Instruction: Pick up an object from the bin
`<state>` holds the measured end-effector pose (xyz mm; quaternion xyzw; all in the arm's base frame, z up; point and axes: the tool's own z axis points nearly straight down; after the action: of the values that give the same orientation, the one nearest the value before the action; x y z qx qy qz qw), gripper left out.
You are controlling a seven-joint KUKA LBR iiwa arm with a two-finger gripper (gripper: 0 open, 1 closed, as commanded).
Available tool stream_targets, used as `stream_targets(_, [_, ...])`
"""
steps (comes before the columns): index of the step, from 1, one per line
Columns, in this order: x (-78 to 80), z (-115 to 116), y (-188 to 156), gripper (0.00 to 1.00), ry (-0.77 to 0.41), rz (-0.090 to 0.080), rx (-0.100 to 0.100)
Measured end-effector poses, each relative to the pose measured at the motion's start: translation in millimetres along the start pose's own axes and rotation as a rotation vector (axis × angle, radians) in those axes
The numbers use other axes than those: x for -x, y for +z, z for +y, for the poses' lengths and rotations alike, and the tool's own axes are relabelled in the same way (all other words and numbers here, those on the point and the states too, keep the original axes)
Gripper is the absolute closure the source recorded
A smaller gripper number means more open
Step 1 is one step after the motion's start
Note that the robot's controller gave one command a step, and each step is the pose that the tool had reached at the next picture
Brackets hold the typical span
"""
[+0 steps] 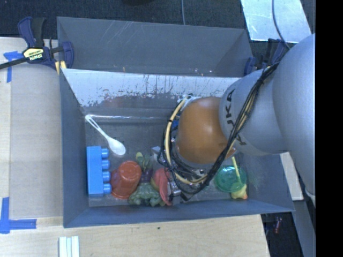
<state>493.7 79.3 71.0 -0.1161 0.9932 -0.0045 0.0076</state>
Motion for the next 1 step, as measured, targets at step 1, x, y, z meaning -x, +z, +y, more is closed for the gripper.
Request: stream_targets(1, [9.8,20.4,0.9,0.00,-0.082,0.010,0.000])
